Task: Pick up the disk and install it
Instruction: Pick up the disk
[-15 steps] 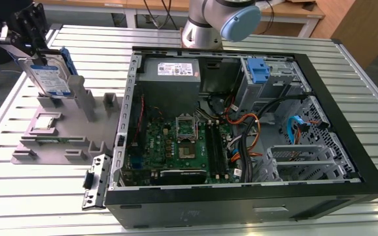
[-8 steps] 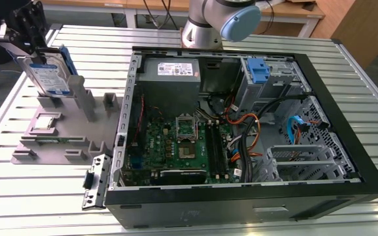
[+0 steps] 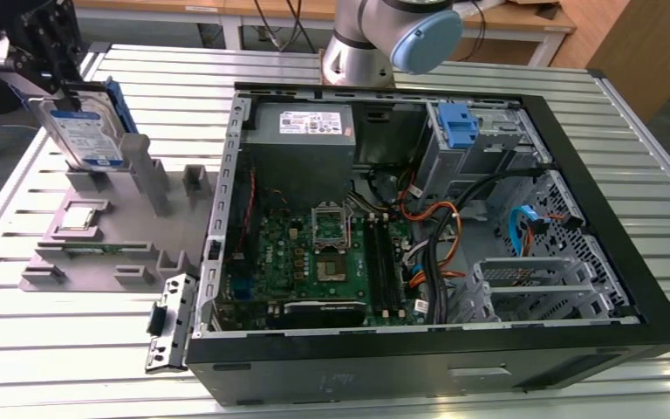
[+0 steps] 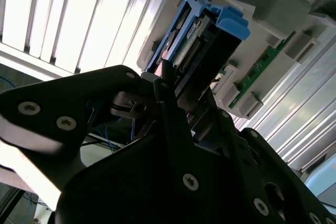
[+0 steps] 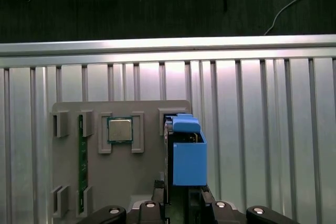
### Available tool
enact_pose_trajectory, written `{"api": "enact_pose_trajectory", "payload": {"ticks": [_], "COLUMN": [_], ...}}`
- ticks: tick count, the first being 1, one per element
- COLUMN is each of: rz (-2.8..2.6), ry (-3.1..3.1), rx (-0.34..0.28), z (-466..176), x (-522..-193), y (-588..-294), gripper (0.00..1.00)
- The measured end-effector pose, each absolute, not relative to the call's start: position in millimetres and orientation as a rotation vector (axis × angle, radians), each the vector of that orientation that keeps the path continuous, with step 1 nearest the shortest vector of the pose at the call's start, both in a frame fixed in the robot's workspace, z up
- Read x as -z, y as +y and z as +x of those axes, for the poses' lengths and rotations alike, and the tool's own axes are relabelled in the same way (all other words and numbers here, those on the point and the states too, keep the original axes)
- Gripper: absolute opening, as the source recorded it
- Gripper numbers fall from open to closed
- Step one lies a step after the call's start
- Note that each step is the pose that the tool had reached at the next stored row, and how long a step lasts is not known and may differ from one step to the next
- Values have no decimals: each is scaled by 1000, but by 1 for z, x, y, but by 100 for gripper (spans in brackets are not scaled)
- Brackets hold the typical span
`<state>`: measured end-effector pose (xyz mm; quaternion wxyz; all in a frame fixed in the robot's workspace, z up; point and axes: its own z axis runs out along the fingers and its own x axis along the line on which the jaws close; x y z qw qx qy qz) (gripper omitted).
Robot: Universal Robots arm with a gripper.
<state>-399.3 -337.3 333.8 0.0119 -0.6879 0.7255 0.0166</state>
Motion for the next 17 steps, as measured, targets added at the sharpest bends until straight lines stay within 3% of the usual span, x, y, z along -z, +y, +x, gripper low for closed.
{"api": "enact_pose_trajectory", "payload": {"ticks": [17], "rz": [-2145], "ry": [2262], "rx": [-52], "z": [-399], "x": [-340], "y": [-337], "gripper": [35]}}
